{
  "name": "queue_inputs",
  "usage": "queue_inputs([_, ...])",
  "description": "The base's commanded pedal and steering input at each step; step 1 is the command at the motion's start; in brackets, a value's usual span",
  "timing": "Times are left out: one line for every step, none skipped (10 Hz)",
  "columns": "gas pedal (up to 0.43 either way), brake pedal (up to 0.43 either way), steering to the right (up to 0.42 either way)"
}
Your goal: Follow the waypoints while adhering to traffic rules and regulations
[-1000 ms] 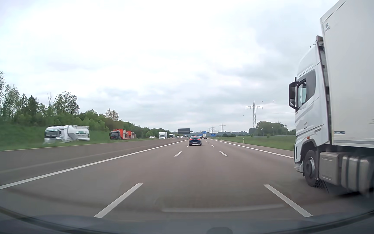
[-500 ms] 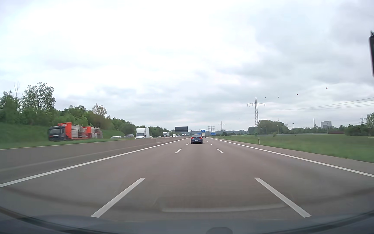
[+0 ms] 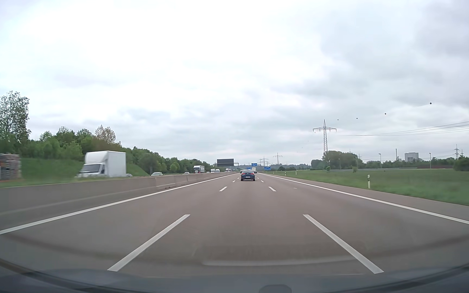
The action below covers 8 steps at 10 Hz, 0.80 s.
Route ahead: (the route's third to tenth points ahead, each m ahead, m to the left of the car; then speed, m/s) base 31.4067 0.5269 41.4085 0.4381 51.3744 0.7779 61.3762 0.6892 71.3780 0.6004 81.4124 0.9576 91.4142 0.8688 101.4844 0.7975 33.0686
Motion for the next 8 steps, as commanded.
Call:
queue_inputs([0.429,0.0,0.002])
queue_inputs([0.421,0.0,0.002])
queue_inputs([0.421,0.0,0.002])
queue_inputs([0.409,0.0,0.002])
queue_inputs([0.409,0.0,0.002])
queue_inputs([0.409,0.0,0.003])
queue_inputs([0.409,0.0,0.003])
queue_inputs([0.409,0.0,0.005])
